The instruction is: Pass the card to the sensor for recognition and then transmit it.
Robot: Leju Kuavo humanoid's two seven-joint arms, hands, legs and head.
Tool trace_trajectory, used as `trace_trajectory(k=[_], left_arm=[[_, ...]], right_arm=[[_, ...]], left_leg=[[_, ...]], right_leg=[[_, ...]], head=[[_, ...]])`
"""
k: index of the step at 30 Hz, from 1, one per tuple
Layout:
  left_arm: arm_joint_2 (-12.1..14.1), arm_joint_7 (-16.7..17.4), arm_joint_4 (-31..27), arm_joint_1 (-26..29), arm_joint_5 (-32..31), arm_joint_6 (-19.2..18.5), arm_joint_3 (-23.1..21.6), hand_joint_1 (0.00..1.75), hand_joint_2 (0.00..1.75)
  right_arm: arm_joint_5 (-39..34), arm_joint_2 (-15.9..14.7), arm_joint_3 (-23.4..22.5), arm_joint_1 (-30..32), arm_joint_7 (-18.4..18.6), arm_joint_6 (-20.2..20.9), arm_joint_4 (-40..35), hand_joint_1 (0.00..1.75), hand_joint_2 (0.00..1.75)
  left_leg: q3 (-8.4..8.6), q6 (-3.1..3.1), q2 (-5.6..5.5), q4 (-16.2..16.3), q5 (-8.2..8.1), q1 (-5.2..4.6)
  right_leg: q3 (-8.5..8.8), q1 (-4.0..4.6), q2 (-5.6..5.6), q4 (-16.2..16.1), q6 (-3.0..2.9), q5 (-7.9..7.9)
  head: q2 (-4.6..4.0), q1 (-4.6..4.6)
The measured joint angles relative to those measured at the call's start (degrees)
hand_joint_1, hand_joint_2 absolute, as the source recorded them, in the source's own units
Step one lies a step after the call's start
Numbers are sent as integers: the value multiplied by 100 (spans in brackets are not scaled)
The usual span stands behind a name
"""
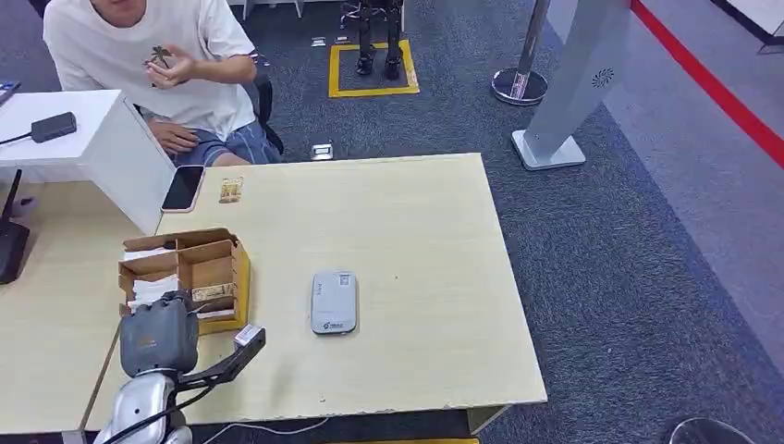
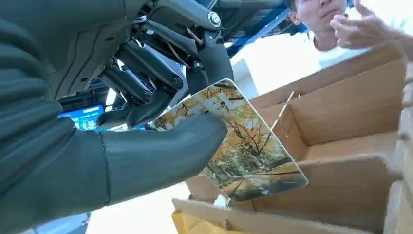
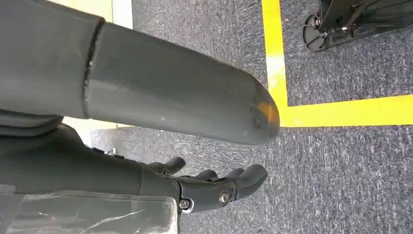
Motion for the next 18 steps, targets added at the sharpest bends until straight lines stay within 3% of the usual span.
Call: trace_trajectory(k=[9,18], left_arm=[[-7,-1057,-317,-463,0,4,-136,175,175],[-50,-1230,-474,-630,2,4,-135,175,175]], right_arm=[[-11,0,-2,0,-68,28,0,0,0],[-11,0,-2,0,-66,55,2,0,0]], left_leg=[[1,-4,-1,1,5,0],[1,-4,-1,1,4,0]], right_leg=[[1,0,1,0,3,5],[0,0,1,0,2,5]], head=[[0,0],[0,0]])
